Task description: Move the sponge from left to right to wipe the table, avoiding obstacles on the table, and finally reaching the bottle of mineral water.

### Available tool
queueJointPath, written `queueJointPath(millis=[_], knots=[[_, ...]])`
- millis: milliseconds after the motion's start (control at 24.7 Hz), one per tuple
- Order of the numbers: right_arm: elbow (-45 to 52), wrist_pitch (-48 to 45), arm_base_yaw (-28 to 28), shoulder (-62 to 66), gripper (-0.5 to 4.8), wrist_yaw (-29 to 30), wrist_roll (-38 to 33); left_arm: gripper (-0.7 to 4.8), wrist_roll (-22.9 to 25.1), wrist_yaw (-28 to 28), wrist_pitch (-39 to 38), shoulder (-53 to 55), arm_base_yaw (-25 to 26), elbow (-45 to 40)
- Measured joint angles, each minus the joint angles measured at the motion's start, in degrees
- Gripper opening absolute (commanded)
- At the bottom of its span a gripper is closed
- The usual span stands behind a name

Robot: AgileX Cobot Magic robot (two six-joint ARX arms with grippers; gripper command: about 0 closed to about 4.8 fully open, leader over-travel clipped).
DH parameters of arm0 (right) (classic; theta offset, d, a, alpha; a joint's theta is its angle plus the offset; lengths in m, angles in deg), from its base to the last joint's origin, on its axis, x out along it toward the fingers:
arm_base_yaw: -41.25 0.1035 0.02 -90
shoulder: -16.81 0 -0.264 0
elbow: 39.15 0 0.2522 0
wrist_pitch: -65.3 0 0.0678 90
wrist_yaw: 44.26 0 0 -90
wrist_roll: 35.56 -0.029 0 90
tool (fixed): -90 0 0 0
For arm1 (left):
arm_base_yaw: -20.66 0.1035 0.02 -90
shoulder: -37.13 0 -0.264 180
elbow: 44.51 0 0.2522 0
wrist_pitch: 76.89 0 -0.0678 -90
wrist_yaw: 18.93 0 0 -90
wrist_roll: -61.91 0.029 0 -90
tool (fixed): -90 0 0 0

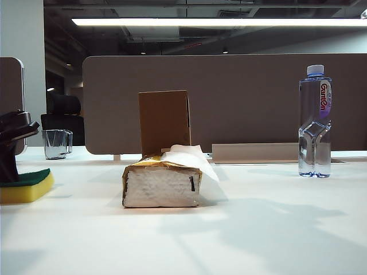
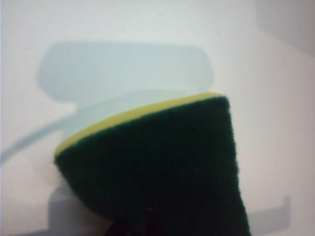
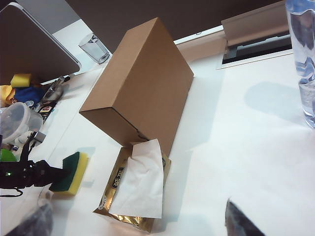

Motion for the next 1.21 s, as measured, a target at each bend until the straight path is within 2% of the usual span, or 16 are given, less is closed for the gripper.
queueJointPath(millis=[769,1213], knots=[[-2.3,0.0,0.0,-0.1,4.71,0.0,0.0,-0.06,1.7,-1.4,-7.3,-2.9,-2.9,-0.7],[-2.3,0.2,0.0,-1.1,4.71,0.0,0.0,-0.06,0.8,-0.4,-4.8,-10.3,-3.0,-9.5]])
